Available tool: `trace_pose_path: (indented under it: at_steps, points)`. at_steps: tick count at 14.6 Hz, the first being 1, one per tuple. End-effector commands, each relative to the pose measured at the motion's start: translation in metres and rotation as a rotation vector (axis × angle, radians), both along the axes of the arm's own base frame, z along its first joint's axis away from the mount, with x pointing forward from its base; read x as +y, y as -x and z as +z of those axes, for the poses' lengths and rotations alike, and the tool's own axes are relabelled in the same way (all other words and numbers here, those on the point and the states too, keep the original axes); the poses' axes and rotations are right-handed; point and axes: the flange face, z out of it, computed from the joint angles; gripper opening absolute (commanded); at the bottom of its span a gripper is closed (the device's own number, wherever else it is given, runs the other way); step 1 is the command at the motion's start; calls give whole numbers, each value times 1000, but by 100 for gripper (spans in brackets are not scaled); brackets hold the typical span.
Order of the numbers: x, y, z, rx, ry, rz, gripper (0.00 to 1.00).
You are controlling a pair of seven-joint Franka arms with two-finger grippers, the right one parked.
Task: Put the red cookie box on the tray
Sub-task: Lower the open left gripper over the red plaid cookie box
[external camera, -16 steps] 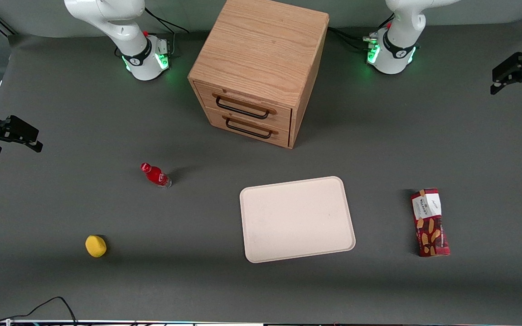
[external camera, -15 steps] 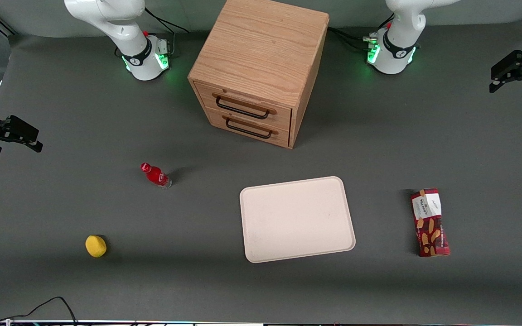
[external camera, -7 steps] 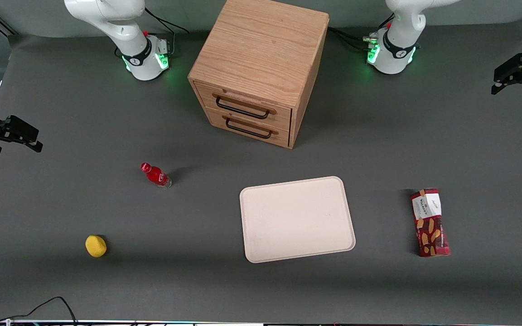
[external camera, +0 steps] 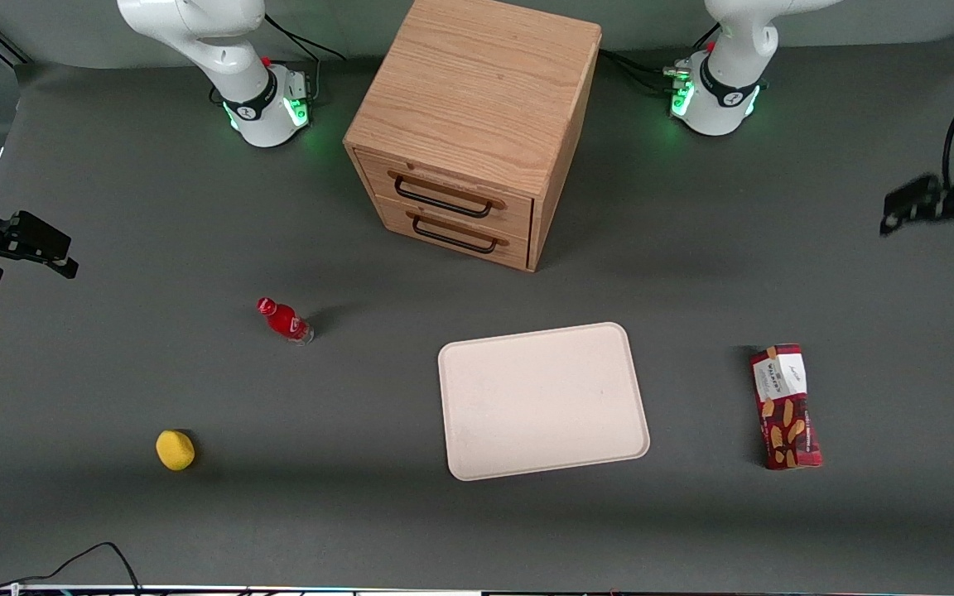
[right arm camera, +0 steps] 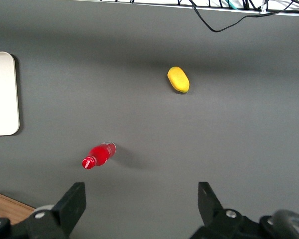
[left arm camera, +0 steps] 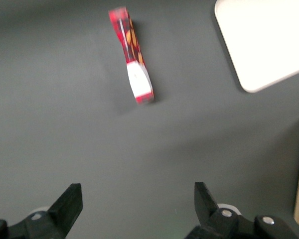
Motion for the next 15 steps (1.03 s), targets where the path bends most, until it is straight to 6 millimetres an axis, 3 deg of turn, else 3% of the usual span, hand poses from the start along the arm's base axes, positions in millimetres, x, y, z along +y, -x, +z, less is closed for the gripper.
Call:
trace_pose_path:
  at_steps: [1,4,7,13,15]
  points:
    - [-9,-60,-56,-23,8,61,100]
    - [-18,-95,-133,-35,11,114,100]
    - [-19,-115,-205,-28,-2,171,100]
    - [-6,-132,-301,-58,13,197,100]
    - [-4,-136,-324,-85,24,206,100]
